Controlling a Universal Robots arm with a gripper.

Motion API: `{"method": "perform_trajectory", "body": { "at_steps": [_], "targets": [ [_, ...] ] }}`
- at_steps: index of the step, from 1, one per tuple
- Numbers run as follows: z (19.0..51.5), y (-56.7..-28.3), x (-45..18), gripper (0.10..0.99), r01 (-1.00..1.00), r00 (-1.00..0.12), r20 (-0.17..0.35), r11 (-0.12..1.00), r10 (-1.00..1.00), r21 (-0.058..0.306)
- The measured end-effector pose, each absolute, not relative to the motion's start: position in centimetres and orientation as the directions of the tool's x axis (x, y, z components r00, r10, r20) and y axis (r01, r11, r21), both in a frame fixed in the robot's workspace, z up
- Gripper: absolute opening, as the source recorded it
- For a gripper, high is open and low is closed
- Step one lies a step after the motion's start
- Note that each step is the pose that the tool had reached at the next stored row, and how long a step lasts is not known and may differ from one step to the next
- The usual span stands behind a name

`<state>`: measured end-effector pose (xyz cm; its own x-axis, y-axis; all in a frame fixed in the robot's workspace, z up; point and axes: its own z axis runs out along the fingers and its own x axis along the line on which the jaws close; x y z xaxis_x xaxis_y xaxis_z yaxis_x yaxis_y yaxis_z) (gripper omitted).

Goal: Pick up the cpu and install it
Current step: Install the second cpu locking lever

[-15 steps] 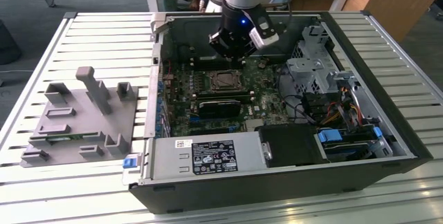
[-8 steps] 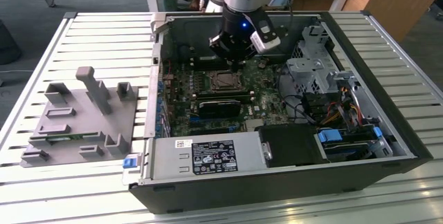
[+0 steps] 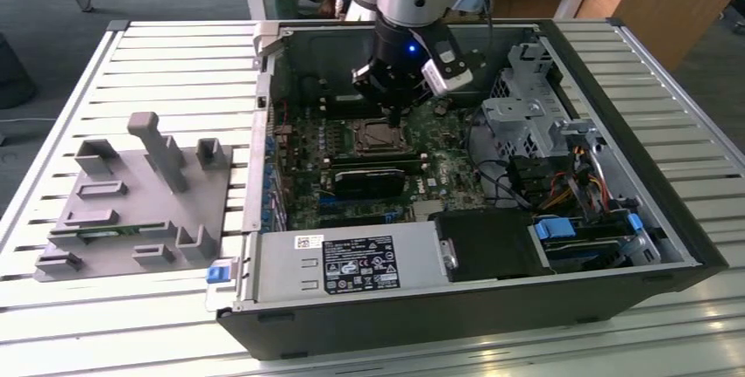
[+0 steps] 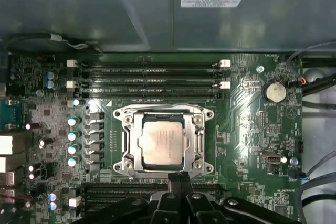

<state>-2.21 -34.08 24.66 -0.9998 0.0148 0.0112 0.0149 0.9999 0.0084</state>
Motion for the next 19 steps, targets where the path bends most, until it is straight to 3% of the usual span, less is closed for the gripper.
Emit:
{"method": "perform_trajectory", "body": {
  "at_steps": [19],
  "targets": [
    [23.8,-35.9,-3.7,0.106,0.015,-1.000,0.025,1.000,0.015,0.008]
  ]
}}
